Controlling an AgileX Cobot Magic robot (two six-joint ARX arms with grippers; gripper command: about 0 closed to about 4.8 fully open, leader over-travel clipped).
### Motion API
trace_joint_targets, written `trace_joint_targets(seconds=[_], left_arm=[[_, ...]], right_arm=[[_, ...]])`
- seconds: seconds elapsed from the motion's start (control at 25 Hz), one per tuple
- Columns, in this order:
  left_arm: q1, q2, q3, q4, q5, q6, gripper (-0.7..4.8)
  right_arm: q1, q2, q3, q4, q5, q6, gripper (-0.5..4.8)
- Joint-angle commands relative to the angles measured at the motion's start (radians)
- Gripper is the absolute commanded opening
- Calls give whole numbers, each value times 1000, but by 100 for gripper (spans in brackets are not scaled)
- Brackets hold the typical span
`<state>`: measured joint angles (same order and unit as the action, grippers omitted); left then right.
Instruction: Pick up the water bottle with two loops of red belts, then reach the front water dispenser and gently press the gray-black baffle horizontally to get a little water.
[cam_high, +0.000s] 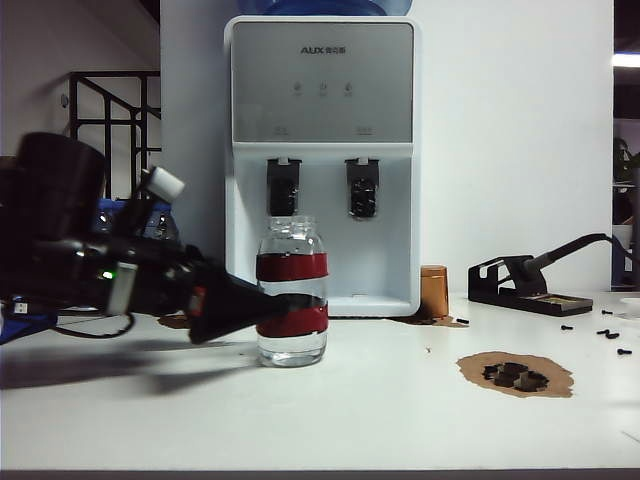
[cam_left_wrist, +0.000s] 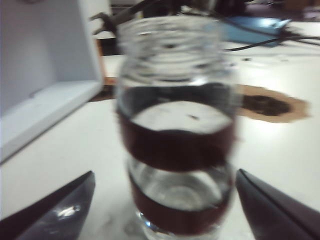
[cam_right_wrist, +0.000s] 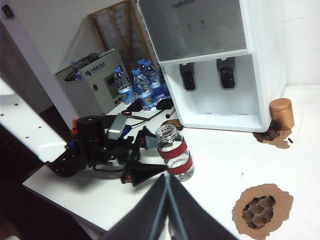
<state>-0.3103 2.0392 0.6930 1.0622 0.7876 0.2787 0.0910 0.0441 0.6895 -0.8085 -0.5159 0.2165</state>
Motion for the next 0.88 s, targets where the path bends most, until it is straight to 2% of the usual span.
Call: trace_joint_targets(seconds=[0.04, 0.24, 0.36, 0.44, 0.6, 0.64, 0.68, 0.76, 0.8, 0.84, 0.88], left_arm=[[-15, 74, 70, 7, -25, 2, 479], [-29, 136, 106, 11, -22, 2, 479], [-57, 137, 106, 44, -32, 2, 479], [-82, 137, 106, 85, -79, 2, 479], [-104, 137, 106, 106, -133, 2, 479], [-105, 137, 106, 107, -144, 2, 416], [-105, 137, 106, 109, -161, 2, 282], [-105, 137, 106, 109, -192, 2, 78], [-105, 137, 106, 109, -209, 2, 17], [-105, 137, 106, 109, -232, 2, -6], [-105, 137, 106, 110, -246, 2, -5]], right_arm=[[2, 5, 5, -18, 5, -4, -2], [2, 30, 39, -87, 6, -9, -2], [2, 84, 97, -129, 85, -67, -2], [2, 124, 133, -171, 137, -112, -2], [2, 154, 146, -172, 155, -126, -2], [2, 154, 146, -169, 160, -128, -2], [2, 154, 146, -166, 166, -129, -2], [2, 154, 146, -162, 182, -136, -2], [2, 154, 146, -157, 183, -141, -2], [2, 155, 146, -150, 183, -140, -2], [2, 156, 146, -145, 183, -140, -2]])
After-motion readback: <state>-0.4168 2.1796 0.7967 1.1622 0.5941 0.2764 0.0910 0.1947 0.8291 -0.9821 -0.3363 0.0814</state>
